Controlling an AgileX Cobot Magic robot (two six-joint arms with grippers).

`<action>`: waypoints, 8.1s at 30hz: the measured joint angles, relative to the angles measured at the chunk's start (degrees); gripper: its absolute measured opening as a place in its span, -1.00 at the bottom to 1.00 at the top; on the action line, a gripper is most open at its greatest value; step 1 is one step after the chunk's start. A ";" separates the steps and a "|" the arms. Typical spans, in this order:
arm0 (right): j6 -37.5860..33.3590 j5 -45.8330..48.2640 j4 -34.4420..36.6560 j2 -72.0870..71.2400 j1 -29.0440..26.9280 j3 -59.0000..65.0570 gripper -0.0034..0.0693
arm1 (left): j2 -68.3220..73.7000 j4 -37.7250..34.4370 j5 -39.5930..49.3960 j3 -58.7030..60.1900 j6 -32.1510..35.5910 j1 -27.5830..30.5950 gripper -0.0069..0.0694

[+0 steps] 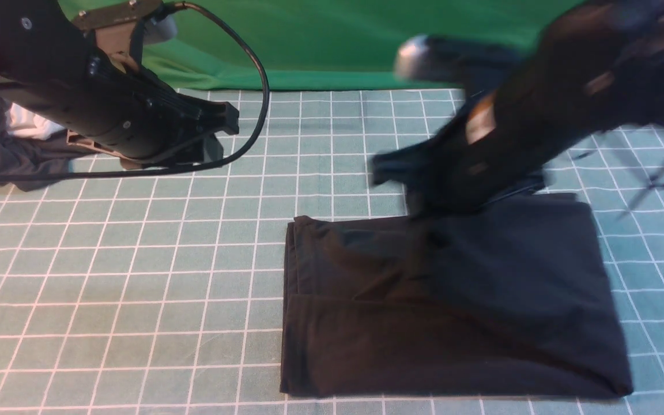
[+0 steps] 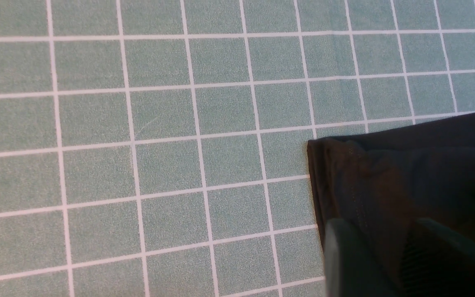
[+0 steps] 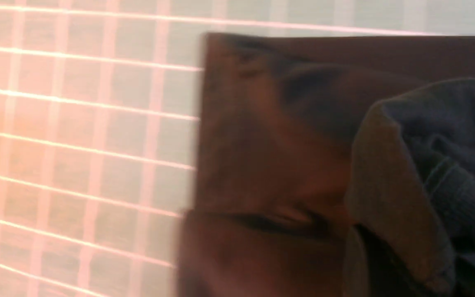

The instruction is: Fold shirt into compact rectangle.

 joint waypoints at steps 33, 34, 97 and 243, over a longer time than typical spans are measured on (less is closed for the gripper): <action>-5.25 -6.84 0.12 14.68 7.91 -0.37 -0.86 | 0.00 0.80 -1.06 0.00 -0.39 0.00 -0.66; -5.25 -7.03 0.12 15.70 8.30 -0.37 -0.87 | 0.00 0.80 -1.06 0.00 -0.39 0.00 -0.66; -34.71 -28.20 -9.28 -86.90 8.02 56.30 -0.66 | 0.00 1.91 -1.89 0.00 -0.33 0.00 -0.37; -33.73 -30.74 -10.22 -97.96 -42.30 79.49 -0.24 | -87.56 7.97 -31.56 70.88 7.30 10.83 -0.79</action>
